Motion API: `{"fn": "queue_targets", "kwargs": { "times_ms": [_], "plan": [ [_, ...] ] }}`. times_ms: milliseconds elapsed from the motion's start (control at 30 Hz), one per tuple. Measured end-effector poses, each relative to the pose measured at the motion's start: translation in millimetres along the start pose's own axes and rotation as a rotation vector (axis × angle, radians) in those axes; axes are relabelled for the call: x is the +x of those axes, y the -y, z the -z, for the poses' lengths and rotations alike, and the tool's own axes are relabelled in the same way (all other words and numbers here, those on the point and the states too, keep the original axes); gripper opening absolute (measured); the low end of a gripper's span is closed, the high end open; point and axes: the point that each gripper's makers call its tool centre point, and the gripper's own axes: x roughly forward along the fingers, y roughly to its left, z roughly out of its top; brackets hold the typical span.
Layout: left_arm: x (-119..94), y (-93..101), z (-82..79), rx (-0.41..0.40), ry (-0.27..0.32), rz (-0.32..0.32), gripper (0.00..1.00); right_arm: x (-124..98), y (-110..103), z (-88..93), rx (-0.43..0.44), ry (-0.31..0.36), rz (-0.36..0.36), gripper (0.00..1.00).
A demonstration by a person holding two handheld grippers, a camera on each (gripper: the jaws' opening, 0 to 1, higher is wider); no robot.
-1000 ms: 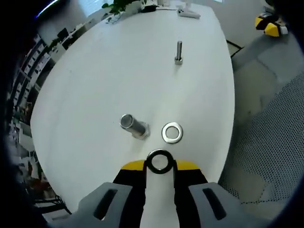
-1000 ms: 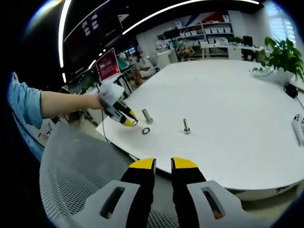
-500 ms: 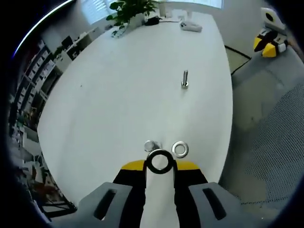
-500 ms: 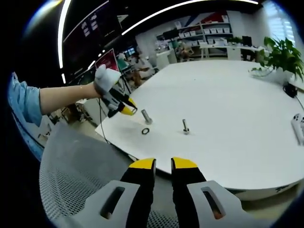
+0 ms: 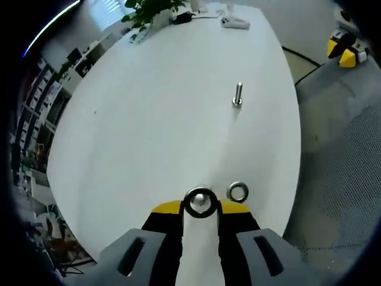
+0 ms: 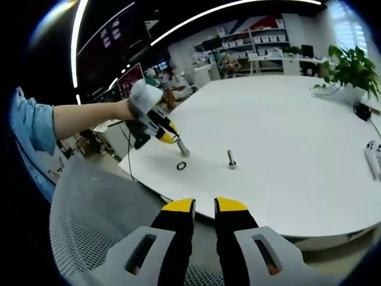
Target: Place the washer onto the threaded stud by aligning its center hole with the stud, sliding it down to the base, and recovering from edge contact or off-axis alignment until the washer reaches the visible bottom stop.
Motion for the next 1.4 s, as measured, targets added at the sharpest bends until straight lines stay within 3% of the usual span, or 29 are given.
{"fn": "queue_targets", "kwargs": {
  "times_ms": [233,600,867,1100,1233,1400],
  "plan": [
    [10,-3.7,-2.7,0.011,-0.041,0.022,0.19,0,1,0.9,0.009,-0.003,0.003,0.16],
    [39,3.0,7.1,0.057,-0.124,0.06,0.19,0,2,1.6,0.019,-0.005,0.009,0.16],
    [52,7.5,11.4,0.048,-0.138,0.084,0.19,1,4,3.1,0.024,-0.014,0.015,0.16],
    [57,8.2,14.7,0.102,-0.101,0.089,0.21,1,3,5.5,0.021,-0.03,0.011,0.16],
    [49,6.5,12.3,0.054,-0.055,0.065,0.34,2,3,5.8,0.019,-0.034,0.01,0.16],
    [28,14.9,16.1,0.003,0.005,0.083,0.37,2,3,5.5,0.019,-0.032,0.011,0.16]
  ]
}}
